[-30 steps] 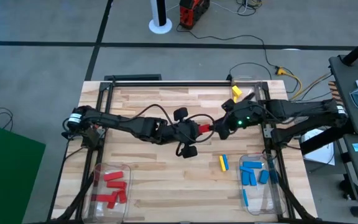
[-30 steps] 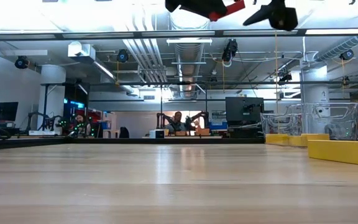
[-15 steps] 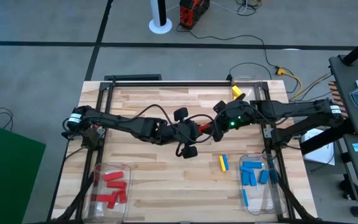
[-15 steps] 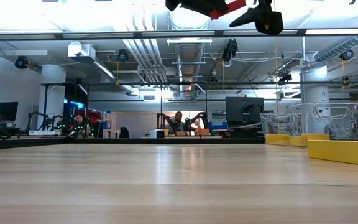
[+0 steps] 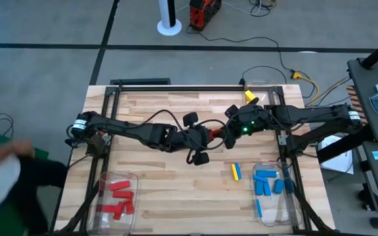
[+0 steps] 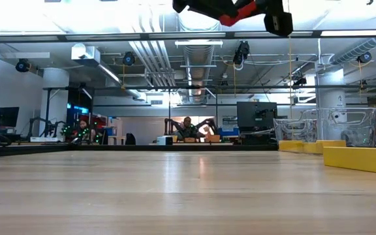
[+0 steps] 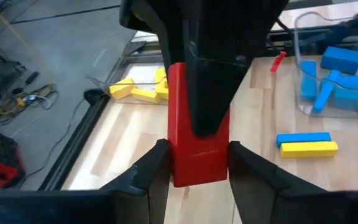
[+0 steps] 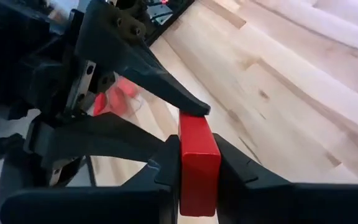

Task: Sort blocks
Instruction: Put the red block into the bottom left transparent bin, then put the yellow block into the top right transparent bin

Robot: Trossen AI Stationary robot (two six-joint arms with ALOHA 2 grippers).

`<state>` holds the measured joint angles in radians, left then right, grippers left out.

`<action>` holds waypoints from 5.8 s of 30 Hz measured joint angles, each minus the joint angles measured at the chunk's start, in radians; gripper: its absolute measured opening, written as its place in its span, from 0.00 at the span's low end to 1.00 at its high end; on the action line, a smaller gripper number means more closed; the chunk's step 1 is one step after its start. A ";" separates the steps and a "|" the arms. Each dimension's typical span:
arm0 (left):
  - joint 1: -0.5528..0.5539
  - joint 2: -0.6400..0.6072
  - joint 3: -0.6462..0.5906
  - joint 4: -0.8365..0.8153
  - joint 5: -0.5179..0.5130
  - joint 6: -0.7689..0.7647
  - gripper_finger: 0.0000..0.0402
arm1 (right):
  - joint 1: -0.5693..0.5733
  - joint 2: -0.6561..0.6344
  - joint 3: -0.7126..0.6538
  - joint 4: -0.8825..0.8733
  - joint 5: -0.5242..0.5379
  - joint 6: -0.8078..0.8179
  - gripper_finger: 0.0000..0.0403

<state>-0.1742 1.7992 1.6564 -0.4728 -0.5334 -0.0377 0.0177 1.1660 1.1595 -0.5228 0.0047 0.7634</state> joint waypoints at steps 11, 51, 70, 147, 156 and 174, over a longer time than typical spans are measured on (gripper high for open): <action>0.000 -0.001 0.000 -0.006 -0.046 -0.006 0.51 | 0.003 -0.054 -0.002 -0.238 -0.067 -0.082 0.12; 0.076 -0.001 -0.002 -0.039 -0.024 -0.052 0.52 | 0.853 -0.019 -0.003 -0.717 -0.169 -0.028 0.14; 0.076 -0.001 -0.003 -0.038 0.001 -0.038 0.52 | 0.871 -0.002 -0.008 -0.708 -0.057 0.050 0.03; 0.090 -0.387 -0.003 -0.078 -0.018 -0.360 0.00 | 0.310 0.341 -0.007 -0.499 -0.009 0.275 0.03; 0.090 -0.481 -0.003 -0.256 -0.018 -0.355 0.00 | 0.302 0.515 -0.007 -0.457 -0.013 0.278 0.03; 0.090 -0.519 -0.003 -0.272 -0.051 -0.285 0.00 | 0.302 0.545 0.026 -0.524 0.045 0.384 0.03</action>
<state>-0.0841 1.2804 1.6531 -0.7448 -0.5842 -0.3230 0.3199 1.7111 1.1853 -1.0464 0.0500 1.1479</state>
